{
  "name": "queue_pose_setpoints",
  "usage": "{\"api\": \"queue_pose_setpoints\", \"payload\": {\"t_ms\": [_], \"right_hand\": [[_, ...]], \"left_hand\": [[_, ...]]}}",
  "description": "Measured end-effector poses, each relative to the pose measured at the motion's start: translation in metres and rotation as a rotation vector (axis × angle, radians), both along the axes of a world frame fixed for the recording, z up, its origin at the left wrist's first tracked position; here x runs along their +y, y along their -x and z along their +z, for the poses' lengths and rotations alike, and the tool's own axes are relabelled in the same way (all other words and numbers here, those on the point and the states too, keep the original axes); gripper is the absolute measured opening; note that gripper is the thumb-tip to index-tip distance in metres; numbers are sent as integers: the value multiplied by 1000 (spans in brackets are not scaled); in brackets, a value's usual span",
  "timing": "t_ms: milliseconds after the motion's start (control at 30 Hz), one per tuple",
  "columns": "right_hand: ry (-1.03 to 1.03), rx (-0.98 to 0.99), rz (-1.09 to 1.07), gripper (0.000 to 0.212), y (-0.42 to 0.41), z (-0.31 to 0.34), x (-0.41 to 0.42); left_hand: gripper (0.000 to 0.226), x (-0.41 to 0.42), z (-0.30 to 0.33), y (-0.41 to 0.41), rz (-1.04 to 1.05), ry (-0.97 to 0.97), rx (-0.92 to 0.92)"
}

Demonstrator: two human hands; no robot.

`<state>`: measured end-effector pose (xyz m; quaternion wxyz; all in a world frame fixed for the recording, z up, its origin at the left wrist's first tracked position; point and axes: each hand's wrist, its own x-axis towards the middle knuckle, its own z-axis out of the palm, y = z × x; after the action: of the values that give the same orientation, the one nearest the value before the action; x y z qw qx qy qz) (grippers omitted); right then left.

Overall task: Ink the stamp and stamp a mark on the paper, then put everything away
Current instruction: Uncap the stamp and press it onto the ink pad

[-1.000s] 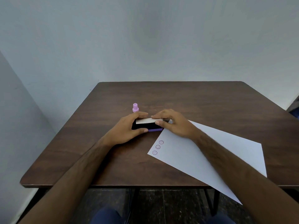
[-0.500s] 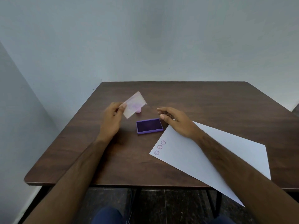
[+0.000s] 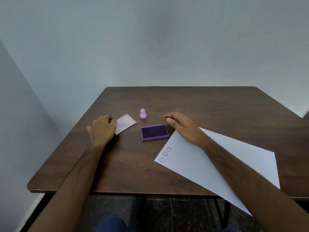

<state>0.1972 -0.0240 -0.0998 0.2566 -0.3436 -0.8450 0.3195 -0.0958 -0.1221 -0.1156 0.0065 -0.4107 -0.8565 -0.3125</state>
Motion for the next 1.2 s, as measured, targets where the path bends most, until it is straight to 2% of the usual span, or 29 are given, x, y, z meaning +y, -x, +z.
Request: {"api": "queue_pose_setpoints", "payload": {"t_ms": [67,133,233,367,500,600,733,867,1000,1067,1200], "right_hand": [[-8,-7,-6,35,0,0,1],[-18,-12,-5,35,0,0,1],[-14,-11,-7,34,0,0,1],[-2,33,-10,31,0,1,1],[13,94,-22,30,-2,0,4],[65,146,-25,31,-4,-1,6],[92,130,-49,28,-1,1,8],[104,199,-44,25,-1,0,12],[188,320,-62,28,-3,-3,15],[215,377,-67,31,-4,-2,16],[230,423,-13,27,-4,-1,16]], "left_hand": [[28,2,1,-3,41,20,89],[25,5,0,-8,11,-41,164],[26,16,3,-17,-179,-99,220],[34,42,13,-34,-370,-31,251],[36,66,16,-37,-369,19,278],[28,75,14,-38,-364,20,278],[18,72,11,-45,-430,-91,331],[16,63,21,-74,-746,-235,246],[14,67,20,-99,-973,-298,390],[16,67,19,-104,-971,-379,372],[35,58,18,-110,-942,-424,236]]}}
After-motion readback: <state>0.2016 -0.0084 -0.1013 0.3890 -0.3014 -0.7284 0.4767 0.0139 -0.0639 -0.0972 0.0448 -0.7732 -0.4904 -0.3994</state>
